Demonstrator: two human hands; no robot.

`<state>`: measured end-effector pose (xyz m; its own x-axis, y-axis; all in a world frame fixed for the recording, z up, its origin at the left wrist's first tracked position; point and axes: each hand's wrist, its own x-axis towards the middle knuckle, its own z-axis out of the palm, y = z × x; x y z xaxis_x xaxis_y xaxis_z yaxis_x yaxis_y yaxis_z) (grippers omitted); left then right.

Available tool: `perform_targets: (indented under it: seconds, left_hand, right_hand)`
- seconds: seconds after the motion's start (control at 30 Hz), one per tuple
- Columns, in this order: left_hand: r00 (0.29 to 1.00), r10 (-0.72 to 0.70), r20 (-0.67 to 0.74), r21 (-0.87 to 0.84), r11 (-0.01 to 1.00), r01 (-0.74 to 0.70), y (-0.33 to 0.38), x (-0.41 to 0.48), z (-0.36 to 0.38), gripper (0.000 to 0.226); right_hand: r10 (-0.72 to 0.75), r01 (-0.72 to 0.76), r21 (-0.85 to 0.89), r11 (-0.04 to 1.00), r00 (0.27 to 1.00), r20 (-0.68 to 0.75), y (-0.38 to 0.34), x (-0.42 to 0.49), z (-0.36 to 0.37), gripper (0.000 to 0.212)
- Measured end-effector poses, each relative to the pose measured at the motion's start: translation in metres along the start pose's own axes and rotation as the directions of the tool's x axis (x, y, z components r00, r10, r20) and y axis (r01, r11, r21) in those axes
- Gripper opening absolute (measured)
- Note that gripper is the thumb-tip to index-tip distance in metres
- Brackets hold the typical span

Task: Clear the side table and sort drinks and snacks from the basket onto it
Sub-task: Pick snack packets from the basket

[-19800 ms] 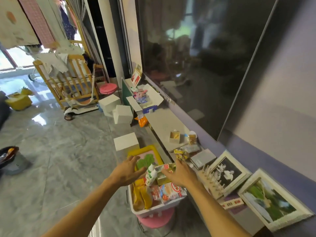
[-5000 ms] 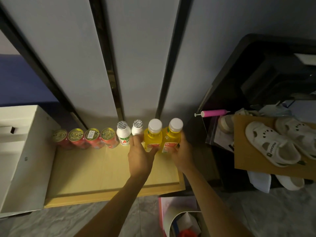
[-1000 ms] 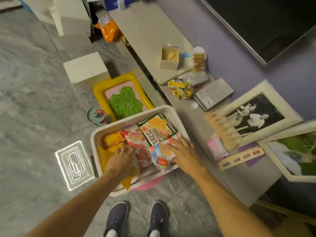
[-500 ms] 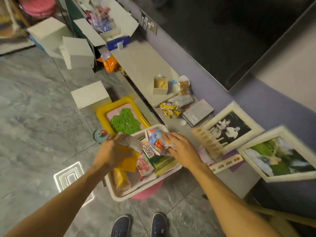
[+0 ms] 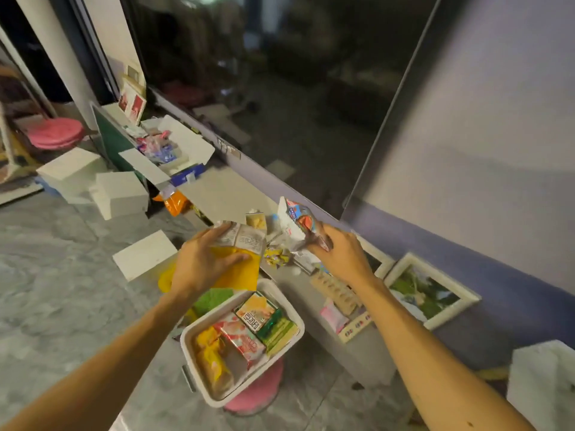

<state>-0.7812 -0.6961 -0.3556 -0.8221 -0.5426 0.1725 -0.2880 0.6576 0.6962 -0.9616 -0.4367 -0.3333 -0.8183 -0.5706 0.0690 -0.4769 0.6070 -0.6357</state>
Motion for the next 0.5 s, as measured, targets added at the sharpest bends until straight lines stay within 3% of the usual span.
perform_targets:
  seconds: [0.1, 0.27, 0.5]
  left_hand:
    - [0.996, 0.086, 0.006, -0.05, 0.995, -0.086, 0.04, 0.015, -0.019, 0.09]
    - [0.962, 0.272, 0.029, -0.128, 0.955, -0.266, 0.128, 0.03, -0.018, 0.084]
    - [0.879, 0.447, 0.167, -0.261, 0.88, -0.398, 0.261, -0.007, 0.061, 0.086]
  right_hand:
    - [0.09, -0.083, 0.049, 0.995, 0.982, -0.168, -0.016, -0.019, -0.045, 0.04]
    - [0.173, -0.153, 0.089, 0.984, 0.941, -0.292, -0.01, -0.072, -0.113, 0.047]
    - [0.334, -0.31, 0.131, 0.942, 0.821, -0.462, 0.053, -0.193, -0.196, 0.044]
